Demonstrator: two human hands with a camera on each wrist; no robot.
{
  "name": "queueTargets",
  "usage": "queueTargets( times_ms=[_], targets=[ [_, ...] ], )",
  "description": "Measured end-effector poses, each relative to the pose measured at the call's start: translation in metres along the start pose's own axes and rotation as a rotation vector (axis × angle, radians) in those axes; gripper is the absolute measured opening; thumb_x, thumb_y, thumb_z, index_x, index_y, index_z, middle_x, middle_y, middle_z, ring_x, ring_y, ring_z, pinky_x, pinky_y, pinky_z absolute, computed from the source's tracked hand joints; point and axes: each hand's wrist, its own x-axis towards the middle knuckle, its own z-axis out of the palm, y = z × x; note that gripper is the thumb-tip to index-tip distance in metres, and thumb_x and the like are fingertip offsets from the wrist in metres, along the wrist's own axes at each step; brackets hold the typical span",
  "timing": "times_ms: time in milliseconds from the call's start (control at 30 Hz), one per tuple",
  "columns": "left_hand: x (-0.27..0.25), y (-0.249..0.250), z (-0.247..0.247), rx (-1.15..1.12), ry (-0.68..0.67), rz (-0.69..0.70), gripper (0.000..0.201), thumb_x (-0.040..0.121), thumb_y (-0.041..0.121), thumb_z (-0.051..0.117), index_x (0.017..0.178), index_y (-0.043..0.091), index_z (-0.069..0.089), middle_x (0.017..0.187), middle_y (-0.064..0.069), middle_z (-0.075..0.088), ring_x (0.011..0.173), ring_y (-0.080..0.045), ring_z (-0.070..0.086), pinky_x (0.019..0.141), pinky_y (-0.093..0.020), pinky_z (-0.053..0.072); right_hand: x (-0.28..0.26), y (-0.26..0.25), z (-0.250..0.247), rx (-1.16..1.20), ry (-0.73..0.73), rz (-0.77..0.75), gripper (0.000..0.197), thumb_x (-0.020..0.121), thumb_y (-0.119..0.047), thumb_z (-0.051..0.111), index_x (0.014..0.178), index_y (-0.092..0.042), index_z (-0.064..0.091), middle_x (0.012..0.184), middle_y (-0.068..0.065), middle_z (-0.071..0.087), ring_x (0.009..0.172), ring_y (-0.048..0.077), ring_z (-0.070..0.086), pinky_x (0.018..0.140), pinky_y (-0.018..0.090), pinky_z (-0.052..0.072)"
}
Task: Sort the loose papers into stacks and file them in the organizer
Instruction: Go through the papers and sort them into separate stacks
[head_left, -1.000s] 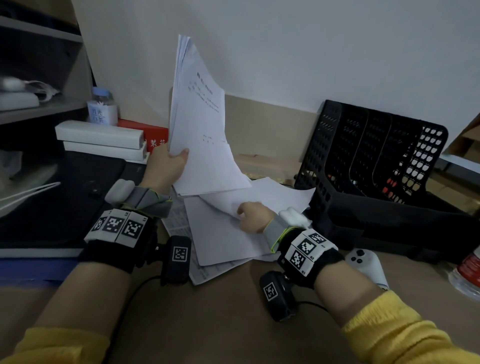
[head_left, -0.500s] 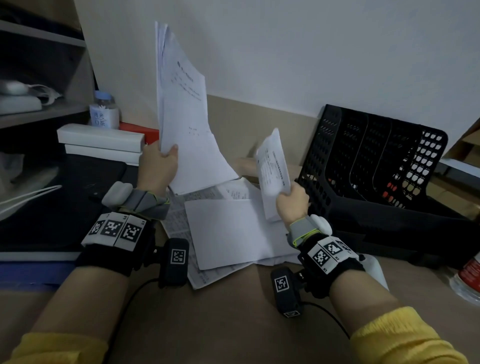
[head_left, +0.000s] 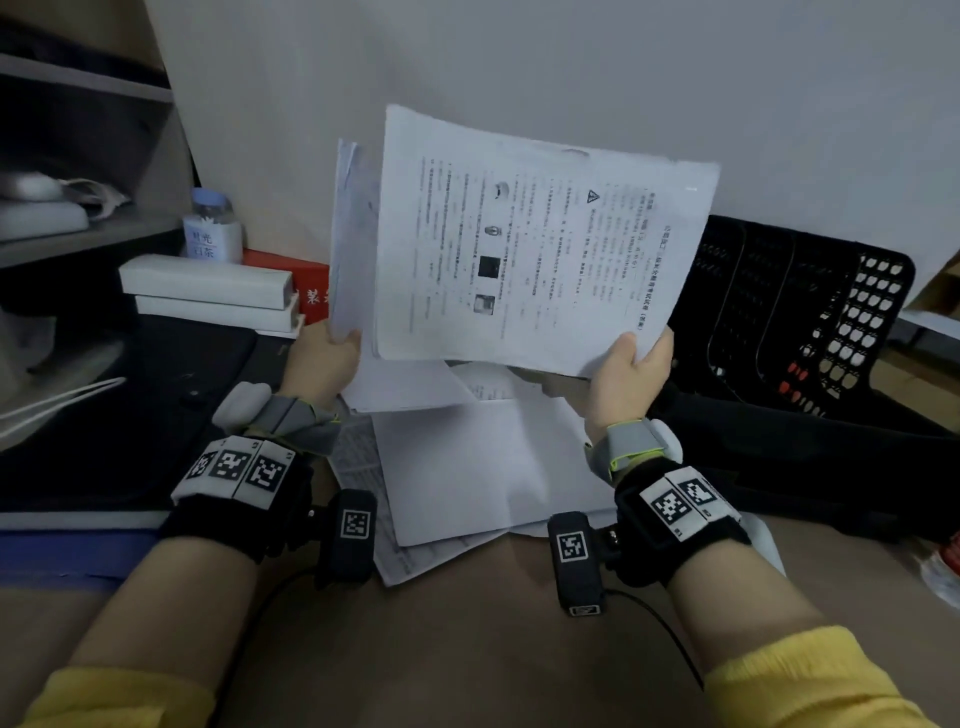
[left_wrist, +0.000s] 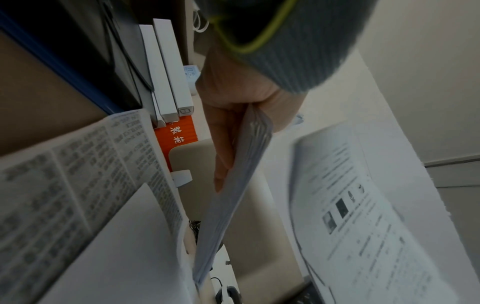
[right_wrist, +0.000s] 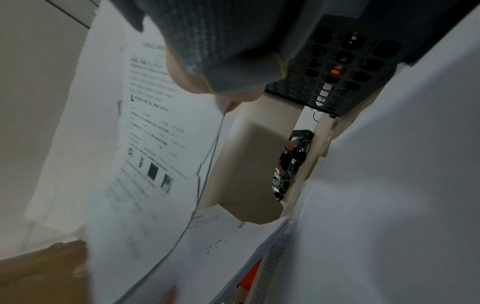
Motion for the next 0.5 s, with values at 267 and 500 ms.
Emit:
queueTargets(
  times_ms=[267,500],
  targets=[
    [0.006,-0.007,-0.004,-0.212,-0.182,-0.207,0.019,0.089,0.009,0.060,0.105,-0.002,0.064,0.107,-0.024,0.067,0.101,-0.036,0.065,0.094,-0.052,0.051,-0.001,0.033,0.006,-0.324,-0.239,0.280,0.024,0.085,-0.007,0.049,0.105,-0.010,0.062,0.094,0.005,0.062,0.089,0.027,0.058,0.079,0.036,0.048],
    [-0.009,0.000,0.004,-0.195,-0.168,-0.179,0.034,0.098,0.005,0.047,0.122,-0.018,0.049,0.119,-0.041,0.054,0.043,-0.008,0.059,0.037,-0.013,0.044,-0.017,0.024,0.009,0.132,-0.486,0.715,0.023,0.095,-0.021,0.050,0.115,-0.014,0.060,0.104,0.005,0.070,0.087,0.018,0.070,0.060,0.030,0.058]
  ],
)
